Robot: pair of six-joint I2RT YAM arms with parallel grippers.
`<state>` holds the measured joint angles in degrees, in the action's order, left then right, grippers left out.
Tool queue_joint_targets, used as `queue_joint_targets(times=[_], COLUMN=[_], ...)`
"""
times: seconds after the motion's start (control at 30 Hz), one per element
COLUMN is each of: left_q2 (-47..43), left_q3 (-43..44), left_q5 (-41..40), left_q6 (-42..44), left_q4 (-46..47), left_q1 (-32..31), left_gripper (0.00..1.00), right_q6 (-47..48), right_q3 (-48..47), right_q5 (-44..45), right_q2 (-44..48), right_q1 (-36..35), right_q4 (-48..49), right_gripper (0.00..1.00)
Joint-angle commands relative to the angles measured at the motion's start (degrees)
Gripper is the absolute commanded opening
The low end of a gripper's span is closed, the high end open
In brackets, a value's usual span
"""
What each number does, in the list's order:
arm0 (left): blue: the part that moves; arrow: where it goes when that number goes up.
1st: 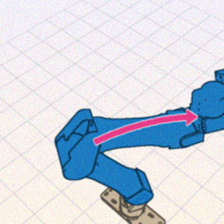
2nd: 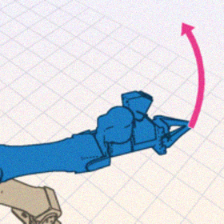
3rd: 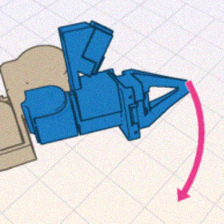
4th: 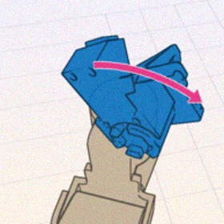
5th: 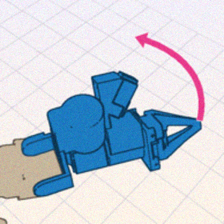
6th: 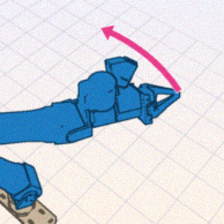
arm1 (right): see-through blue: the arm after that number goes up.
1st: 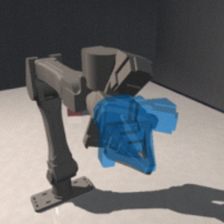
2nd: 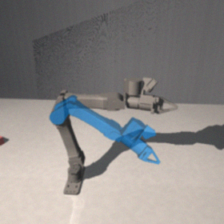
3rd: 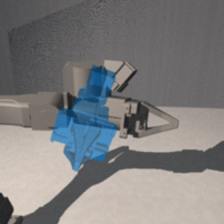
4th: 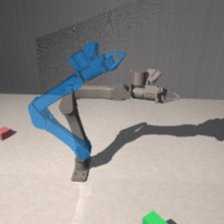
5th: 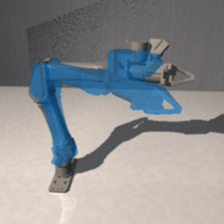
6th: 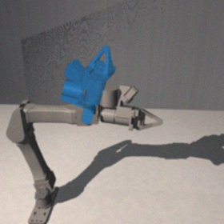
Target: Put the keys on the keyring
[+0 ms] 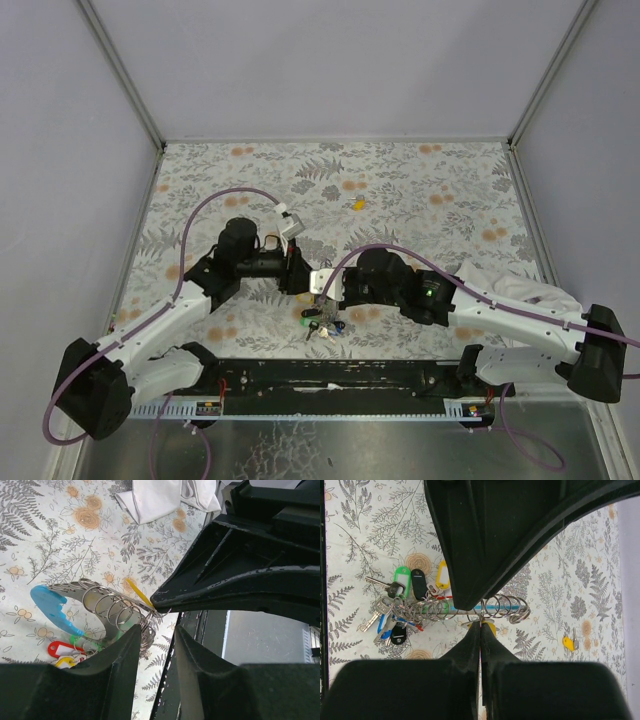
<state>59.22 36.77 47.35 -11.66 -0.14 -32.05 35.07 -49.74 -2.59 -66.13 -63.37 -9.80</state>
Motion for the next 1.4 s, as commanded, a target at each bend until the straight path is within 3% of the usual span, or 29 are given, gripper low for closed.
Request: queue_joint_targets(times=[0.0, 0.43, 0.67, 1.03, 1.37], left_q2=[1.8, 4.0, 4.4, 1.5, -1.2], left_q3=[2.4, 2.8, 2.5, -0.8, -7.3], left_q5=[3.1, 5.1, 5.2, 0.3, -6.2], left_q6=[1.9, 2.1, 1.8, -2.1, -11.9], left_q4=[1.0, 2.1, 2.0, 5.6, 16.8], left_q1=[0.4, 0.4, 0.4, 0.4, 0.5], left_gripper=[0.33, 0.29, 0.0, 0.0, 0.0], right_q6=[1.0, 0.9, 0.6, -3.4, -7.6], right_q3=[-0.3, -0.8, -0.7, 4.7, 10.1], right_q5=[-1.1, -2.3, -1.9, 1.0, -0.7], right_q2=[2.4, 1.9, 2.5, 6.6, 5.8], right_q1=[-0.4, -0.4, -0.4, -0.4, -0.3], right_q4=[3.8, 3.7, 3.2, 2.7, 4.8], right_gripper=[0.0, 0.0, 0.0, 0.0, 0.0])
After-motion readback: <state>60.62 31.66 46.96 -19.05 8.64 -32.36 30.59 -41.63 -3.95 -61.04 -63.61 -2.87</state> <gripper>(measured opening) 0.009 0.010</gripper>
